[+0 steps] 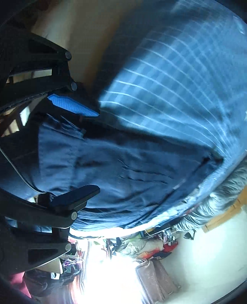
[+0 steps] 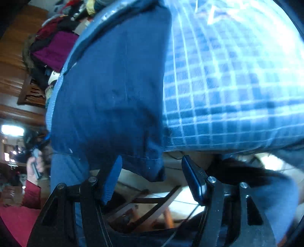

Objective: Fold small clothes

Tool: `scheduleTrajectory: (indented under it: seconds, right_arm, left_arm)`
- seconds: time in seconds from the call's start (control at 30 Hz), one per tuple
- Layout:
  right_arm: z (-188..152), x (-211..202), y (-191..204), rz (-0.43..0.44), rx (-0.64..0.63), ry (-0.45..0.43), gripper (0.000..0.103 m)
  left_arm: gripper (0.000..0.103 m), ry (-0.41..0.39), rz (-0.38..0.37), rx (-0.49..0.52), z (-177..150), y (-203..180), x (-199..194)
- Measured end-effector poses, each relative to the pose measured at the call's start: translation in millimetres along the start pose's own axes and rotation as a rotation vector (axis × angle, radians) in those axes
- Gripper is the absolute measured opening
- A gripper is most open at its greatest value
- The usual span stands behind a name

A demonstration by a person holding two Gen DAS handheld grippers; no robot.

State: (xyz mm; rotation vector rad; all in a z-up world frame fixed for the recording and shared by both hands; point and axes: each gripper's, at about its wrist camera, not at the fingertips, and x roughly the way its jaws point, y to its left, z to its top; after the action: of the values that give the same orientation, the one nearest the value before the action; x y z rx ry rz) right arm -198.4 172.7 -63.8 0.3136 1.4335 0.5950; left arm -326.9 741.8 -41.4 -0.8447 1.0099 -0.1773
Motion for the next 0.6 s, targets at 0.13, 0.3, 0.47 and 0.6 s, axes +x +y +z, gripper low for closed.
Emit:
scheduleTrajectory:
  seconds: [0.13, 0.3, 0.47, 0.6]
  right_arm:
    - [-1.5, 16.5, -11.7, 0.024, 0.022, 0.021, 0.070]
    - [0.7, 20.8, -16.4, 0.053, 0.040, 0.030, 0.070]
    - [-2.1, 26.6, -9.3, 0.046, 0.021, 0.041, 0.070]
    - [-4.3, 30.4, 0.2, -0.005, -0.025, 0.048, 0.070]
  left_arm:
    - [0.072, -0.003, 0.000, -0.026, -9.0, 8.6, -6.8]
    - [0.072, 0.021, 0.040, 0.000, -13.7, 8.6, -3.5]
    - [0.070, 0.059, 0.074, 0.050, -16.6, 4.5, 7.5]
    - [0.035, 0.088, 0.067, 0.103, -20.3, -6.4, 14.9]
